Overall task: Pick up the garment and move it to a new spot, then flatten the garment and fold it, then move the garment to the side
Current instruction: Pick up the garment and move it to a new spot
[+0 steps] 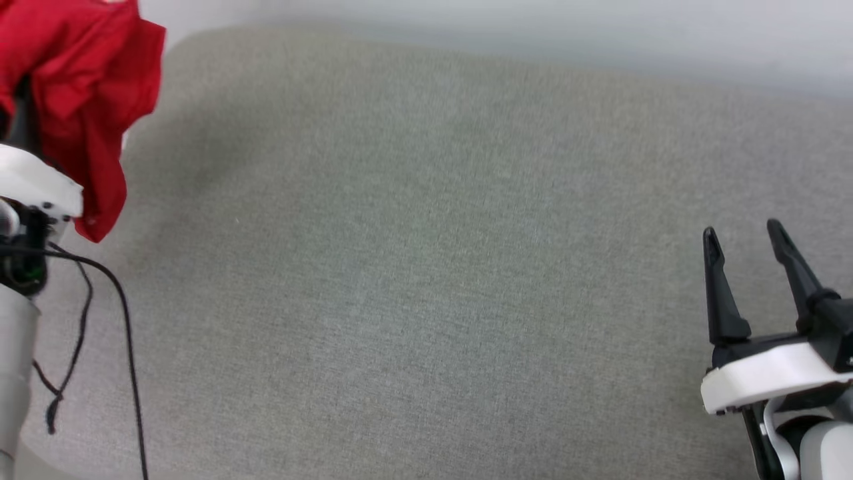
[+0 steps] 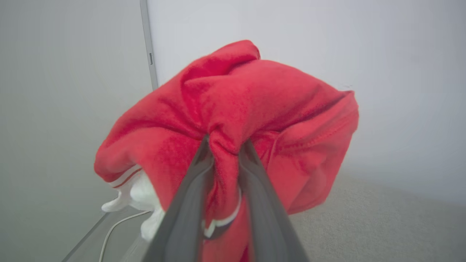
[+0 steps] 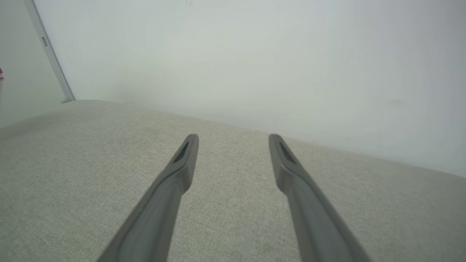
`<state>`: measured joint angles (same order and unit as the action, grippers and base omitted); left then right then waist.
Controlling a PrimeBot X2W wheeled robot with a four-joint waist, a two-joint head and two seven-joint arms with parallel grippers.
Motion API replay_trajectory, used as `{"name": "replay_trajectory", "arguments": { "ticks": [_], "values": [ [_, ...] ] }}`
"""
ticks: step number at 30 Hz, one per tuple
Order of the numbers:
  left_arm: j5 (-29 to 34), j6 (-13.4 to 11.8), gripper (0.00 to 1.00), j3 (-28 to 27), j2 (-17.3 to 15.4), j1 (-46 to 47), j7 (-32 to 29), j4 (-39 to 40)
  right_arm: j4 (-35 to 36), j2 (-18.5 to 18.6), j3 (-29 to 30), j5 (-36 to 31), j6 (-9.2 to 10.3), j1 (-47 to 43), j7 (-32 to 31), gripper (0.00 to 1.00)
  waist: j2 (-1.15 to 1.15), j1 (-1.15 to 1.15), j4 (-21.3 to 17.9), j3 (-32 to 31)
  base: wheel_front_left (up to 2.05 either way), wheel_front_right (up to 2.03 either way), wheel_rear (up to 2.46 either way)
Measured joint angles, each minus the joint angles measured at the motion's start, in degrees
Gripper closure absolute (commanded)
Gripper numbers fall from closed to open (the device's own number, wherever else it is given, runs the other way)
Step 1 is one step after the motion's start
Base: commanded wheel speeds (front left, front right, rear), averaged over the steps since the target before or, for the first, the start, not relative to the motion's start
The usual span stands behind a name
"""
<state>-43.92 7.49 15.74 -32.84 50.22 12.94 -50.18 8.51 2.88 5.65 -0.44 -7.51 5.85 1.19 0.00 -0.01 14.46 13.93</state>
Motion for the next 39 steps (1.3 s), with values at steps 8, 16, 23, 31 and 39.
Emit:
{"name": "replay_trajectory", "arguments": {
  "ticks": [8, 16, 23, 31, 39],
  "values": [
    [4.43, -0.56, 1.0, -0.52, 3.19, -4.95, 1.96, 7.83, -1.05, -0.01, 1.11, 1.71, 0.0, -3.89, 0.38, 0.0, 0.0, -0.01, -1.14, -6.75, 0.0, 0.0, 0.0],
    [9.72, -1.34, 1.0, -0.53, 8.32, -14.4, 2.04, 20.16, -0.74, 0.0, 1.42, 2.49, 0.0, -6.39, 0.18, 0.0, 0.0, -0.01, -4.93, -10.6, 0.0, 0.0, 0.0],
    [11.93, -0.9, 1.0, 4.43, 12.87, -20.42, 2.12, 29.11, 0.68, -0.01, 2.24, 3.09, 0.0, -7.15, -0.65, 0.0, 0.01, 0.0, -9.92, -11.08, 0.0, 0.0, 0.0],
    [13.68, -0.45, 1.0, 11.54, 15.28, -23.47, 1.55, 37.33, 2.11, 0.0, 2.4, 3.63, 0.0, -7.37, -0.74, 0.0, 0.0, 0.0, -15.14, -7.77, 0.0, 0.0, 0.0],
    [15.3, -0.15, 1.0, 19.44, 16.31, -24.52, -0.27, 40.18, 3.16, 0.01, 2.48, 4.03, 0.0, -5.59, -0.12, 0.0, 0.0, 0.01, -18.23, -1.03, 0.0, 0.0, 0.0]
  ]
}}
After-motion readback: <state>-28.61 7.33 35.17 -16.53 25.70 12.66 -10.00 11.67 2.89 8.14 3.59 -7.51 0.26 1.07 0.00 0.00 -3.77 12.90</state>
